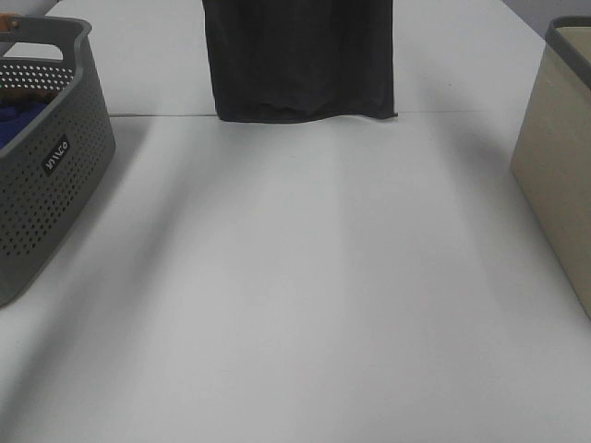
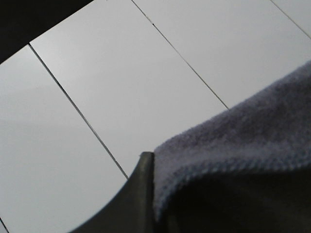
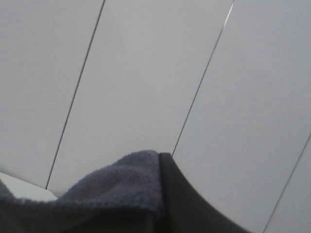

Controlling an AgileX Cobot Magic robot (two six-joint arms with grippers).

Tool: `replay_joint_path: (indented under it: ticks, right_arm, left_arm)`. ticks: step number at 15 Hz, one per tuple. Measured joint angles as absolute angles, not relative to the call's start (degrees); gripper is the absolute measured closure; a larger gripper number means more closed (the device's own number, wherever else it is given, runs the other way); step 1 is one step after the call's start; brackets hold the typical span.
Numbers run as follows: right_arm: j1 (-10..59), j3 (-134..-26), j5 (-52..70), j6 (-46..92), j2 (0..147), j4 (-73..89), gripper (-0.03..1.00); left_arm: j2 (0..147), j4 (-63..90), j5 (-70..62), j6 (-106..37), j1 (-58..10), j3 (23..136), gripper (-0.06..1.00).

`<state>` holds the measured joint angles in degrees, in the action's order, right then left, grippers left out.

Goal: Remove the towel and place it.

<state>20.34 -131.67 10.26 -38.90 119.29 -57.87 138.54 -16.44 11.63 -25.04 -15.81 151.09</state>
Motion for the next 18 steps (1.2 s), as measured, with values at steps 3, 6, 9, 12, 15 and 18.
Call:
replay_joint_path:
  ticks: [3,6,9,12,15,18]
  right_arm:
    - [20.3,-131.8,18.0,-34.7,119.3,-46.7,0.96]
    - [20.3,-131.8,34.0,-8.3,119.3,-16.0,0.96]
    - [20.3,-131.8,44.0,1.9,118.9,-5.6,0.96]
    - [20.3,-131.8,55.2,6.5,116.1,-0.6,0.96]
    - [20.3,-131.8,66.1,8.1,114.5,3.0,0.96]
    - [20.3,-131.4,69.7,9.1,114.5,3.7,0.96]
  left_arm:
    - [138.5,-16.3,2.8,-22.9,-16.5,151.2,0.94]
    - [138.2,-15.0,-26.4,-22.6,-20.5,151.2,0.94]
    - [136.2,-14.1,-44.6,-22.5,-22.1,151.2,0.94]
    - [132.8,-11.2,-64.4,-20.1,-22.3,151.5,0.94]
    - [131.3,-7.2,-69.4,-15.5,-22.3,149.5,0.94]
    - [127.5,-5.3,-69.4,-13.7,-22.3,140.1,0.94]
